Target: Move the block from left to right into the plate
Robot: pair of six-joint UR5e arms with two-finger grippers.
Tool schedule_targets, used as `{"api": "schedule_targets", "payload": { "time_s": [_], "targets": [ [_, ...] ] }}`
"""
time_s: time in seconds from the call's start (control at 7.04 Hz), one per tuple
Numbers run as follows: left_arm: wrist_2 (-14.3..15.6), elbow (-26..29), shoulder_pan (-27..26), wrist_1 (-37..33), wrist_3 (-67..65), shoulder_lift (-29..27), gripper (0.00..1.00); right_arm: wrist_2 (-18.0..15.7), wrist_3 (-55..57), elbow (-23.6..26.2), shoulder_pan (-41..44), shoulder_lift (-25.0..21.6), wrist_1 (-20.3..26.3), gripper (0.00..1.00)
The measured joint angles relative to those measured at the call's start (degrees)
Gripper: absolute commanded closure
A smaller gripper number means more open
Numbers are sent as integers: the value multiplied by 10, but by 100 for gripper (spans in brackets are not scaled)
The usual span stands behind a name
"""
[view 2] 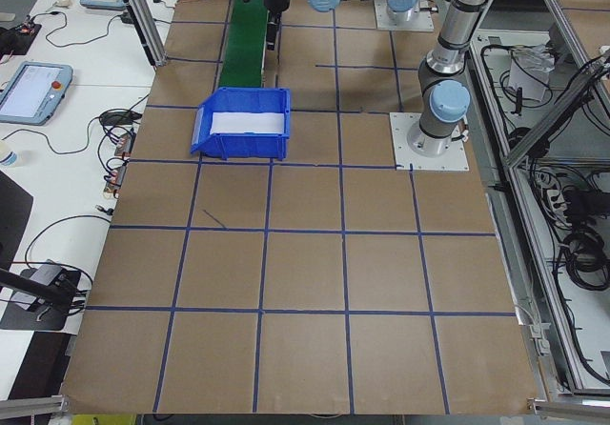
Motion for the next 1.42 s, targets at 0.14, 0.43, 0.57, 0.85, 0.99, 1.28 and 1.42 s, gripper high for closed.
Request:
{"api": "schedule_targets", "payload": {
  "time_s": [0.14,0.43,0.57,0.85,0.99,1.28,1.42],
  "targets": [
    [0,0,0,0,0,0,0,-16,-60,2,-53,-21,41,74],
    [0,0,0,0,0,0,0,-21,-216,11,-187,-32,83,74],
    [0,0,0,0,0,0,0,-21,-281,30,-248,-32,87,74],
    [0,0,0,0,0,0,0,-20,-358,74,-350,-29,88,69],
    [0,0,0,0,0,0,0,-20,-383,84,-385,-24,87,51],
    [0,0,0,0,0,0,0,-15,-399,86,-412,0,83,0],
    [0,0,0,0,0,0,0,-10,-399,86,-415,6,82,0]
  ]
}}
